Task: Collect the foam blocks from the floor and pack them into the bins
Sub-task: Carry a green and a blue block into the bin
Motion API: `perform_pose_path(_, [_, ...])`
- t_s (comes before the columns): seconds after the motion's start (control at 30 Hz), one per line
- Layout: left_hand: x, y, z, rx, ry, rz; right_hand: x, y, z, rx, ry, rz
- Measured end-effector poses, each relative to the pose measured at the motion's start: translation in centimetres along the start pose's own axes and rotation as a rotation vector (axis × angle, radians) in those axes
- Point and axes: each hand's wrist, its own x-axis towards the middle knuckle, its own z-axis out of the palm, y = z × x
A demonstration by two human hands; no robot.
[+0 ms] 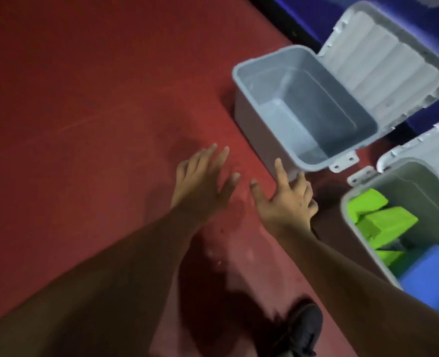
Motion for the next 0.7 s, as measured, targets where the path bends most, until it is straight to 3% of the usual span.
perform_pose_path(0.37, [-26.5, -36.6, -23.6, 0.106, 0.059, -0.516, -24.0, -35.1, 23.4, -0.169, -0.166, -0.610])
perform_pose_path(0.7, [-51.4, -58.3, -34.1, 0.093, 0.261, -1.033, -48.7, -57.1, 42.9, -0.274, -0.384, -1.098])
